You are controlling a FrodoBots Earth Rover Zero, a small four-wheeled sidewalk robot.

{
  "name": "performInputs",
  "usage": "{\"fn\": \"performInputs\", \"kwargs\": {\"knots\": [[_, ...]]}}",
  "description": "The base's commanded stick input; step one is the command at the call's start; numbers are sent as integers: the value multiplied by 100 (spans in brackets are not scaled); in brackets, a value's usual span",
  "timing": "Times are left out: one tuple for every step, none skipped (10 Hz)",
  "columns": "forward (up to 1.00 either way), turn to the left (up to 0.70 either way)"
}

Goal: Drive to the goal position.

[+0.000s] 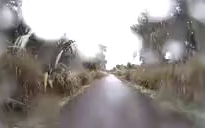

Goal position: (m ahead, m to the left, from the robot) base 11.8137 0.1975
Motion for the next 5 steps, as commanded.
{"fn": "performInputs", "kwargs": {"knots": [[85, 0], [85, 0], [85, 0], [85, 0], [85, 0]]}}
